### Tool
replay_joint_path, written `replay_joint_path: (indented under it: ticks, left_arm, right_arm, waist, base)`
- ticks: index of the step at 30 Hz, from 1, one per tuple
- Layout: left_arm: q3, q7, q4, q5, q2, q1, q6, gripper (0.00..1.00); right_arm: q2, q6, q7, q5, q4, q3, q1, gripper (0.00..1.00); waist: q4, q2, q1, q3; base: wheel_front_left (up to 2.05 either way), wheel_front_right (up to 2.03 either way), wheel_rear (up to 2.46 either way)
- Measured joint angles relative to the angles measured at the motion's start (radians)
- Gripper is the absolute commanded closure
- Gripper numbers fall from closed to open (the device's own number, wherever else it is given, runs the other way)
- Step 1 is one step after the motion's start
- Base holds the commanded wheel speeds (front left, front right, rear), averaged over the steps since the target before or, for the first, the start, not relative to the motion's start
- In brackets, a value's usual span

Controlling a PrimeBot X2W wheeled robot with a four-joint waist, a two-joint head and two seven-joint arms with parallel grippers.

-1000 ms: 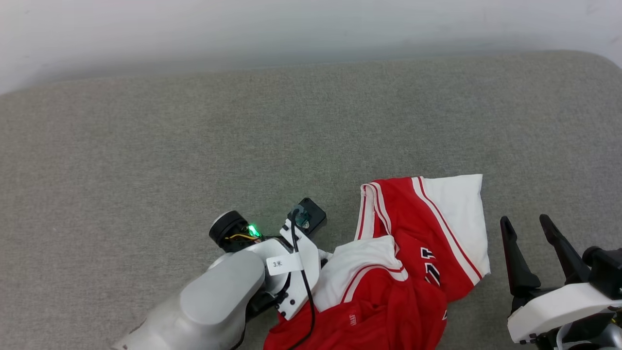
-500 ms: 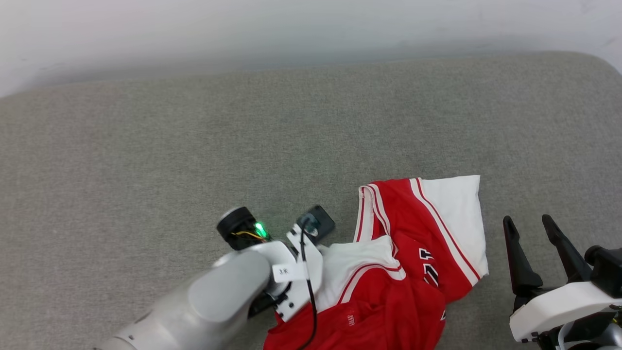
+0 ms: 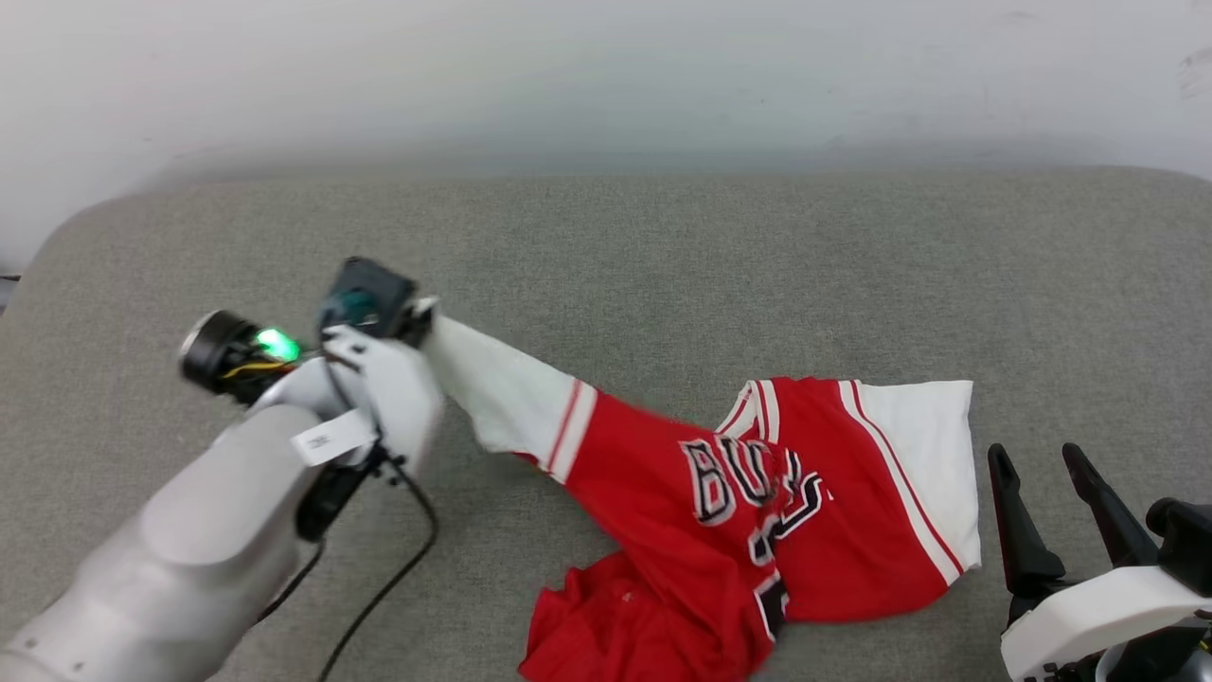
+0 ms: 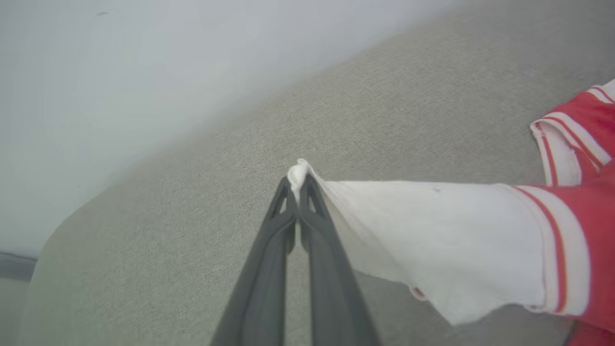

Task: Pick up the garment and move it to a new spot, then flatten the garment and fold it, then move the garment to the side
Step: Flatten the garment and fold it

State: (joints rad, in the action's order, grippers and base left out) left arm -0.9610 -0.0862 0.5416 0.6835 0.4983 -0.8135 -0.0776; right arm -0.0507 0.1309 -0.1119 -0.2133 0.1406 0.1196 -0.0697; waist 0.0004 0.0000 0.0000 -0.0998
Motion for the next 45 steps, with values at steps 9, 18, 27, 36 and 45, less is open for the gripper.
replay_joint_path:
  ticks: [9,18,27,36,45]
  left_arm:
    - [0.129,0.073,-0.033,0.141,0.157,0.23,-0.114,1.0]
    - [0.177,0.133,0.037,0.282,0.091,0.393,-0.095,1.0]
    - [0.249,0.309,0.074,0.308,0.039,0.433,-0.102,0.0]
    - [0.389,0.346,-0.104,0.15,0.032,0.484,-0.139,0.0]
    - [0.556,0.346,-0.395,-0.078,-0.042,0.632,-0.166,0.0]
  right_arm:
    - [0.0,0.0,0.006,-0.006,-0.006,0.011,-0.002,0.0]
    - [0.0,0.0,0.006,-0.006,-0.011,0.017,0.014,0.0]
    - [0.0,0.0,-0.004,0.002,-0.026,0.019,0.016,0.0]
    - [0.0,0.0,-0.024,0.003,-0.028,0.021,-0.008,0.0]
    - [0.0,0.0,-0.039,0.012,-0.079,0.047,0.004,0.0]
  waist:
    - [-0.004,-0.0001,0.0,-0.021]
    - [-0.006,0.0,0.0,-0.05]
    - [-0.003,0.0,0.0,0.007]
    - [0.003,0.0,-0.0001,0.083]
    - [0.022,0.0,-0.0001,0.102]
  base:
    - [0.0,0.0,0.0]
    - [0.0,0.0,0.0]
    - [0.0,0.0,0.0]
    - [0.0,0.0,0.0]
    - [0.0,0.0,0.0]
